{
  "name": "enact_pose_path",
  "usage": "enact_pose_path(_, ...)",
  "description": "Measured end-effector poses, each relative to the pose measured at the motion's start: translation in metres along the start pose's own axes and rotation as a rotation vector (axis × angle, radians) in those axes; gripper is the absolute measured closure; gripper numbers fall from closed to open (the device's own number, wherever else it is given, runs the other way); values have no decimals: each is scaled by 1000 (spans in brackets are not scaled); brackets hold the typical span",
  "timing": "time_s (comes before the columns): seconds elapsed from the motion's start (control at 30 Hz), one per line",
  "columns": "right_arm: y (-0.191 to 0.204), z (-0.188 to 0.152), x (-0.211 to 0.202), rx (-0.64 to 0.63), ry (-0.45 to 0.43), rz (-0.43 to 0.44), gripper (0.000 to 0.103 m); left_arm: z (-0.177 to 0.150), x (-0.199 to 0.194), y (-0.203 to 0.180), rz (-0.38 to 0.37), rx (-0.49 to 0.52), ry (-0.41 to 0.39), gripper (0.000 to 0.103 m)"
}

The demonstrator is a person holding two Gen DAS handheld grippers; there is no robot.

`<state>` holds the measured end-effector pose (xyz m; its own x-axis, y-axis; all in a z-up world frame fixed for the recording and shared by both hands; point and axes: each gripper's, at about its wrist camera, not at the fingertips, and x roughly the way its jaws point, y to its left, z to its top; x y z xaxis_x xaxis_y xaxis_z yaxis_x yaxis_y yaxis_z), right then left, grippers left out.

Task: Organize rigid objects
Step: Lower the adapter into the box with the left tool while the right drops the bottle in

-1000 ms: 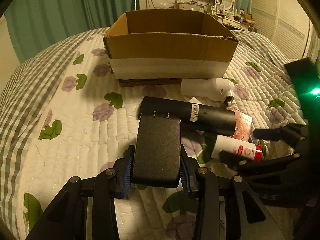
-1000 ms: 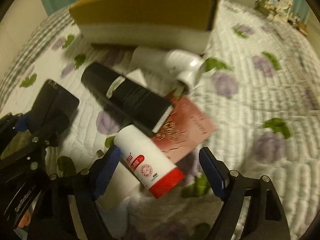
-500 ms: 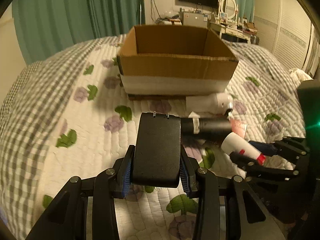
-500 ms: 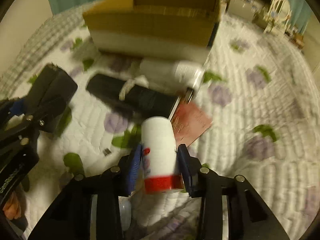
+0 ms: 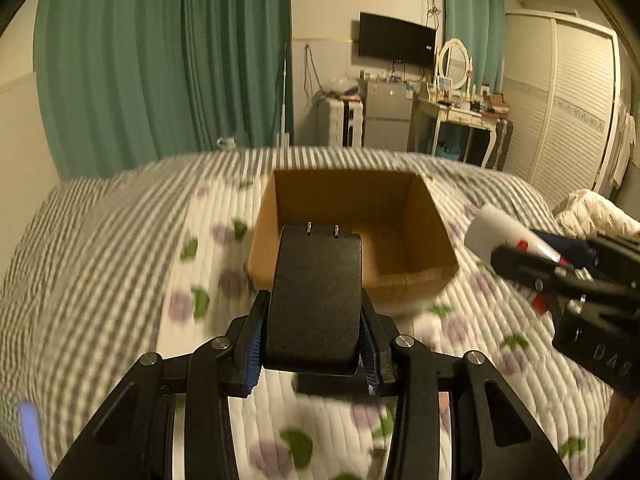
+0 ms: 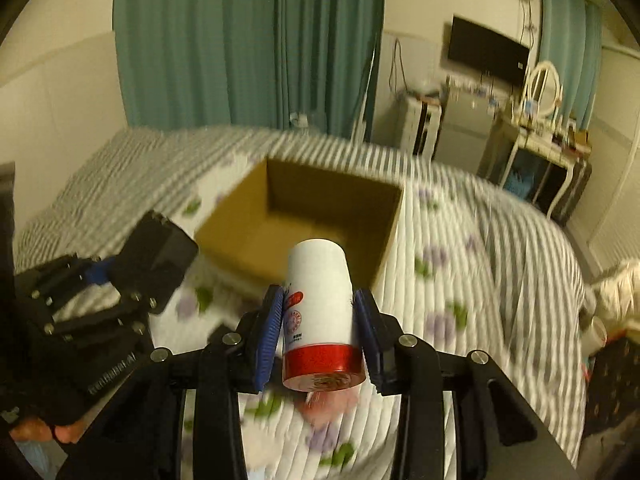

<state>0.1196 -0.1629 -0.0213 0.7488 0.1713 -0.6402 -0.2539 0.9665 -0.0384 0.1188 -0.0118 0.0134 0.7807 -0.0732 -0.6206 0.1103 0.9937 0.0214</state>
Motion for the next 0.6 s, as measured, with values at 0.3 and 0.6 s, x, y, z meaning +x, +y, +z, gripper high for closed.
enact_pose_path(0.3, -18, 48, 68, 33, -28, 18, 67, 47, 65, -1, 21, 30, -6, 63)
enact_pose_path(0.6, -41, 52, 144, 55, 21, 13, 67, 49, 153, -1, 25, 44, 85, 62)
